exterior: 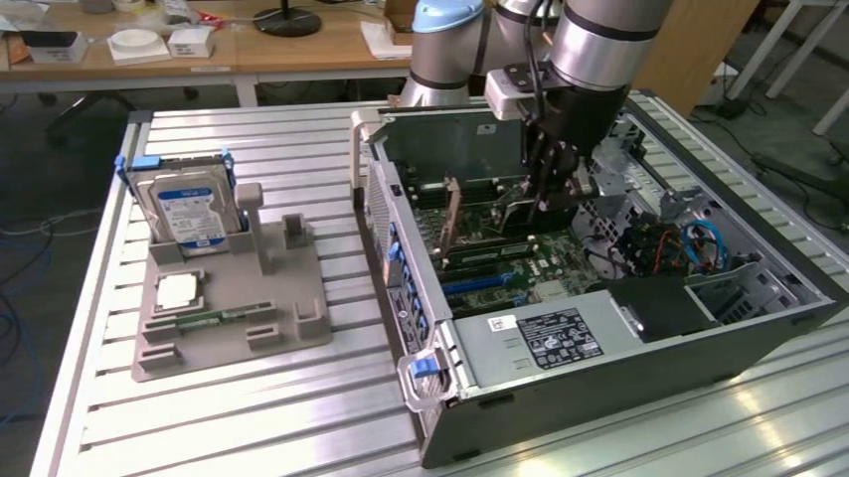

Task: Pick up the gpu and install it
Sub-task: 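Insert the gpu into the slot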

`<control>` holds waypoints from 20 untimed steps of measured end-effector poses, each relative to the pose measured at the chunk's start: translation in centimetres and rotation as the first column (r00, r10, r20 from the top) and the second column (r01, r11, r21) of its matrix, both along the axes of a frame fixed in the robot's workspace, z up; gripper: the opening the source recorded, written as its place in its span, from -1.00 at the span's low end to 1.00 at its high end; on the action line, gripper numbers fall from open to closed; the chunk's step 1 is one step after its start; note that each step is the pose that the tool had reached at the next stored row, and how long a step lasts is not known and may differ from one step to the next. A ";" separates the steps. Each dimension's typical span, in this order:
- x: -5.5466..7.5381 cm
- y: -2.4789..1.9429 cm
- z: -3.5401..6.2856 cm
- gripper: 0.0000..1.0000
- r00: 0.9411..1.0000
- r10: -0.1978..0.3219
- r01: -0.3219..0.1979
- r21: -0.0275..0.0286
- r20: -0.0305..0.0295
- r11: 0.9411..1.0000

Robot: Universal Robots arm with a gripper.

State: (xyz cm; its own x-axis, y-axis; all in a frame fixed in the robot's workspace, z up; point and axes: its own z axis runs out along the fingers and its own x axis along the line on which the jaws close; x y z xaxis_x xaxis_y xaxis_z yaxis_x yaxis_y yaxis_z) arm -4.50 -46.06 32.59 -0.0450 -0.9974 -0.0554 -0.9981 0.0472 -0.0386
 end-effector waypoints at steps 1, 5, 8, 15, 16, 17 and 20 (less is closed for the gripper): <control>0.0 0.00 0.00 -0.49 1.000 0.000 0.000 0.000 0.000 1.000; 0.0 0.00 -0.01 -0.49 1.000 0.000 0.000 0.000 0.000 1.000; 0.0 0.00 -0.01 -0.49 1.000 0.000 0.000 0.000 0.000 1.000; -0.2 0.00 -0.03 -0.49 1.000 0.000 0.000 0.001 0.000 1.000; -0.3 0.00 -0.06 -0.49 1.000 0.000 0.000 0.001 0.000 1.000; -0.5 0.00 -0.09 -0.49 1.000 0.000 0.000 0.000 0.000 1.000; -0.6 0.00 -0.37 -0.49 1.000 0.000 0.000 0.000 0.000 1.000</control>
State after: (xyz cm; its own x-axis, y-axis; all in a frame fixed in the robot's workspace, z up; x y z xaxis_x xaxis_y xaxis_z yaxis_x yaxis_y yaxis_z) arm -5.11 -46.06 32.22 -0.0452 -0.9974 -0.0558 -0.9981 0.0474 -0.0385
